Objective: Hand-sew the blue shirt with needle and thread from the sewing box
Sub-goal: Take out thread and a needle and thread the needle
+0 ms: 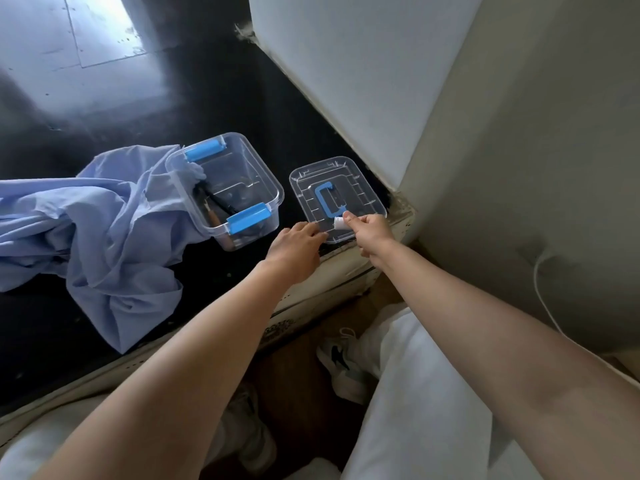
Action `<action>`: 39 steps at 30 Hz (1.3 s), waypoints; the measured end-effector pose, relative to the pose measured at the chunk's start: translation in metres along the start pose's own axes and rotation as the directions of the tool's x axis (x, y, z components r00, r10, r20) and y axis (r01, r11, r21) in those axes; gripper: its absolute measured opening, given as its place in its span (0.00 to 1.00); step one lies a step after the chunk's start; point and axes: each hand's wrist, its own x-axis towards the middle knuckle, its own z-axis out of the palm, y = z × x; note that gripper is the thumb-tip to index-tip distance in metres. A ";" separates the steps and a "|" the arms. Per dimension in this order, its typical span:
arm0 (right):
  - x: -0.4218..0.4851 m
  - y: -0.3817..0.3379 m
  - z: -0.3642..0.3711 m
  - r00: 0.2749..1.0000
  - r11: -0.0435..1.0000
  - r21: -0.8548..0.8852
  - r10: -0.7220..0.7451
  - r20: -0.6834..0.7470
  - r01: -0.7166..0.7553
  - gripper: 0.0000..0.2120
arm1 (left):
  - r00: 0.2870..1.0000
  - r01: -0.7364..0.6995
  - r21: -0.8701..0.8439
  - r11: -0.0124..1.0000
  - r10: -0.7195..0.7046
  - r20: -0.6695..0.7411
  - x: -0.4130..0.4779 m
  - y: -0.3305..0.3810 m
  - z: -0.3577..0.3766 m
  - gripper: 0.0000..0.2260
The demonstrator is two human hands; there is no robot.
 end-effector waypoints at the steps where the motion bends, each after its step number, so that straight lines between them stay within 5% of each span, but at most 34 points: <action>1: 0.000 0.001 -0.001 1.000 1.000 -0.005 0.007 0.002 -0.007 0.14 | 1.000 -0.003 0.014 1.000 0.004 -0.028 -0.001 -0.001 0.001 0.20; 4: -0.001 0.001 -0.002 1.000 0.999 -0.050 -0.003 0.013 0.003 0.14 | 0.993 0.031 0.028 0.999 -0.028 -0.115 -0.012 -0.010 0.000 0.13; 13: -0.019 0.003 0.027 0.984 0.980 -0.174 -0.070 0.163 0.099 0.14 | 0.973 0.228 0.209 0.951 -0.216 -0.082 -0.054 -0.034 -0.001 0.09; 26: -0.046 0.007 0.078 0.915 0.962 -0.193 -0.105 0.389 0.192 0.11 | 0.917 0.379 0.143 0.914 -0.392 0.073 -0.087 -0.077 0.007 0.31; 39: -0.039 0.006 0.118 0.946 0.965 -0.173 -0.140 0.291 0.196 0.13 | 0.860 0.510 0.042 0.859 -0.511 0.022 -0.089 -0.105 0.015 0.26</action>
